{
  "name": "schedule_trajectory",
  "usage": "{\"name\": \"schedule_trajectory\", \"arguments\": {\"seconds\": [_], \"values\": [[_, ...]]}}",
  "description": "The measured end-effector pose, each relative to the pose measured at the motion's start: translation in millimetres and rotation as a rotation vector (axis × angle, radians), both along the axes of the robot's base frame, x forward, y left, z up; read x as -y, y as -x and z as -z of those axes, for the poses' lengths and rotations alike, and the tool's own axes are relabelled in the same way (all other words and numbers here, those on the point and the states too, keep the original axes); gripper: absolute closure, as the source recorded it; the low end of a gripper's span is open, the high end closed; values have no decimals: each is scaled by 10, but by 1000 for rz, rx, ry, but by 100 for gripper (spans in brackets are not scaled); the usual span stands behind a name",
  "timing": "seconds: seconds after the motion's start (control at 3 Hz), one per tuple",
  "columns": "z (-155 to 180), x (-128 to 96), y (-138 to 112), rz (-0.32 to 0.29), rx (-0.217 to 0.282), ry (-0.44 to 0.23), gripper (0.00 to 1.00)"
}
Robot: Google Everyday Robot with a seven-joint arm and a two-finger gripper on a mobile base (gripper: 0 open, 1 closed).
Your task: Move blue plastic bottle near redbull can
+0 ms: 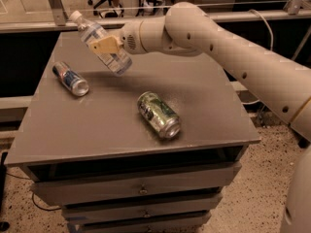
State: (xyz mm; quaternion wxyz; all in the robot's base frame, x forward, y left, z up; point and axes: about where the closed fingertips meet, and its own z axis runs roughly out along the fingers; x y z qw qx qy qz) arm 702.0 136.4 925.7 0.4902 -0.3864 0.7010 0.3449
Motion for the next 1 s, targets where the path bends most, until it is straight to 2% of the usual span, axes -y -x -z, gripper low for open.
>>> {"name": "schedule_trajectory", "arguments": {"seconds": [0.67, 1.0], "values": [[348, -3, 123, -47, -111, 71, 100], [451, 4, 184, -65, -146, 104, 83]]}}
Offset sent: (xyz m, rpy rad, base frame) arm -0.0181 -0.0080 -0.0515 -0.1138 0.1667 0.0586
